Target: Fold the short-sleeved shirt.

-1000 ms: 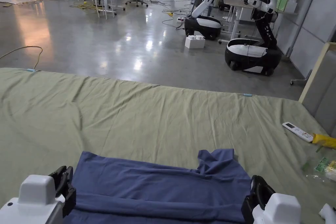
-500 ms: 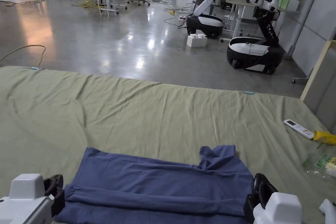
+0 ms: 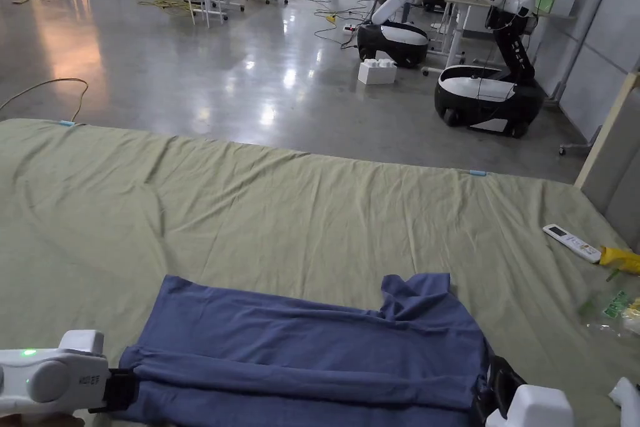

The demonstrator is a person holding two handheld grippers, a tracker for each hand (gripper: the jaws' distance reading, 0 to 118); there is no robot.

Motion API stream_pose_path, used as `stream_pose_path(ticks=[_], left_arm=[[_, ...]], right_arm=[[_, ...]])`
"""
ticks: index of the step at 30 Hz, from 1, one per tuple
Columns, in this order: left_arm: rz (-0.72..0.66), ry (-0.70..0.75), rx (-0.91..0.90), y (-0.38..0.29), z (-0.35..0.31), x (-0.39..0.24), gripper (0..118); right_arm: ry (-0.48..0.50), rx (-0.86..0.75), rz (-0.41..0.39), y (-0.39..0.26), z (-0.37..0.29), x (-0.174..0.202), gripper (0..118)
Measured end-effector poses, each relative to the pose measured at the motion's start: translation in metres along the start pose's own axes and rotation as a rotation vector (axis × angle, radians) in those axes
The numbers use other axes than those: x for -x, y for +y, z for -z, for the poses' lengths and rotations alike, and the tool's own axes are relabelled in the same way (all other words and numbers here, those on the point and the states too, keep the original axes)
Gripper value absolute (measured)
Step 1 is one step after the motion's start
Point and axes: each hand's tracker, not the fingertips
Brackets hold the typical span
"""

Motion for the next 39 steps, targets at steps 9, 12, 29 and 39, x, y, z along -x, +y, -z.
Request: stream_pose_path(ticks=[9,12,29,39], left_arm=[[0.066,0.089,0.083,-0.013,0.024,-0.019,62],[0.079,0.102,0.090,-0.015,0.024,-0.022,51],[0.090,0.015,-0.002,-0.020,-0.007,-0.021,7],[0.074,0.027,-0.024,-0.026,-0.001,-0.022,7]], right_arm=[[-0.029,0.059,0.006,-0.014,0.001,-0.014,1],[-0.035,0.084,0.020,-0.019,0.003,-0.021,1],[0.040,0.679,0.092,-0.093,0.106,-0.085,69],[0.117,0.758,0.032,-0.115,0.132,-0.066,25]])
